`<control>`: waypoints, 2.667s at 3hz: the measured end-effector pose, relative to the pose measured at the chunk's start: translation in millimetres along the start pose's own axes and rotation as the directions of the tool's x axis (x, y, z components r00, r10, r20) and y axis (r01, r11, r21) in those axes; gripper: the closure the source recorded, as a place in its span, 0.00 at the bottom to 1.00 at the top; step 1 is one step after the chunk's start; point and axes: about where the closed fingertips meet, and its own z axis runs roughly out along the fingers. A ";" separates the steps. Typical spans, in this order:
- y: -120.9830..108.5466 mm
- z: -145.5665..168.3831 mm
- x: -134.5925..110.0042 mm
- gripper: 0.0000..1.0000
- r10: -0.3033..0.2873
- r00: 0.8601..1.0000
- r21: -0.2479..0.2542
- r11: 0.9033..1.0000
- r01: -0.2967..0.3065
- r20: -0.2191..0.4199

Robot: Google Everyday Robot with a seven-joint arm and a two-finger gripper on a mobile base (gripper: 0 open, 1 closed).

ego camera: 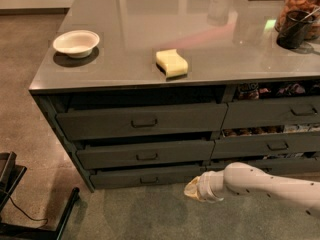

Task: Open bottom drawer

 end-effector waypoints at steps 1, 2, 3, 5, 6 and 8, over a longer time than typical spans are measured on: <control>5.7 38.7 17.4 1.00 -0.016 1.000 -0.018 1.000 0.016 0.002; 6.8 86.5 25.9 1.00 -0.042 0.998 -0.028 0.999 0.043 0.038; 6.5 142.0 34.6 1.00 -0.065 0.995 -0.027 0.997 0.068 0.080; 0.3 156.4 38.7 1.00 -0.083 0.993 -0.018 0.996 0.084 0.087; -13.8 179.8 40.1 0.81 -0.120 0.988 -0.014 0.992 0.122 0.095; -56.9 211.1 51.0 0.35 -0.156 0.985 0.018 0.988 0.155 0.069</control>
Offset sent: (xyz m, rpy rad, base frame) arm 0.0229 0.0486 -0.1428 0.0681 -0.0292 0.0900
